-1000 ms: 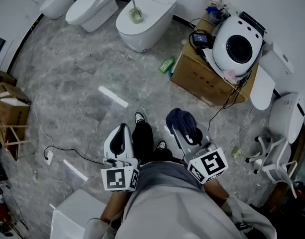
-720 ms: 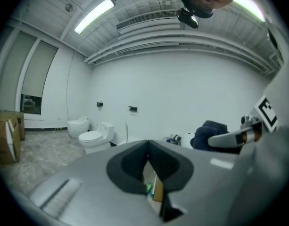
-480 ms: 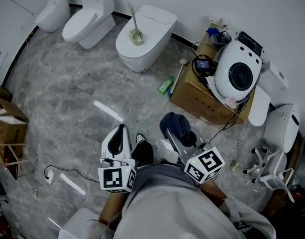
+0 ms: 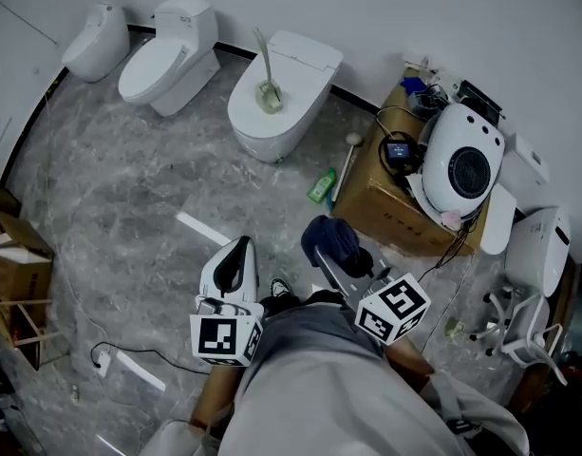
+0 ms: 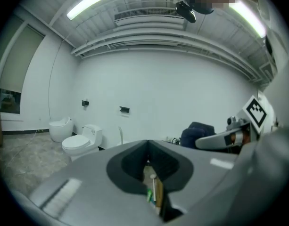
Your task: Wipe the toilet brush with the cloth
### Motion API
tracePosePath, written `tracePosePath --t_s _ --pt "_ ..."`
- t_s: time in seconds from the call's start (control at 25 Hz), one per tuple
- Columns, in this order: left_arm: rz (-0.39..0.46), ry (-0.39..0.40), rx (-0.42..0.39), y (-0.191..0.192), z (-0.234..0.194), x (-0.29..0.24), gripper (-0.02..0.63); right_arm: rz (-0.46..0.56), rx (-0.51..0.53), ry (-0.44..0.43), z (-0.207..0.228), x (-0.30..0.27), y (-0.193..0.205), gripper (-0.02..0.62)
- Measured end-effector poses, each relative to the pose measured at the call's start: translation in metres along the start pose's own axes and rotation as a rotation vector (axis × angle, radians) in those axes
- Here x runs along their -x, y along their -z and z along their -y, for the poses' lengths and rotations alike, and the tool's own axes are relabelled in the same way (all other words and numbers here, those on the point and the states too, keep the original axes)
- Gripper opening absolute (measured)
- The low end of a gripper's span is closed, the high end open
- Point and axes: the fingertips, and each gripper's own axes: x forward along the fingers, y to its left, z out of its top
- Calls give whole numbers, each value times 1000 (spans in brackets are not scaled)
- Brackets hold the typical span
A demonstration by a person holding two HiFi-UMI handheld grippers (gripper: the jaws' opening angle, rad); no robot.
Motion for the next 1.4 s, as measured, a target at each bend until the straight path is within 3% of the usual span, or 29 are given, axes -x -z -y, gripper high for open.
tracePosePath --t_s 0.36,0.68,1.0,1.4 --pt "43 -3 22 -10 -36 -17 0 -27 -15 69 19 -33 -6 103" --pt "-12 15 40 -1 -52 -57 0 23 -1 75 55 -73 -26 97" --pt "-45 19 43 -15 -86 -143 0 38 23 60 109 -137 -61 97" --pt "-101 -15 36 -42 -134 -271 0 -47 -65 56 203 -233 -99 98"
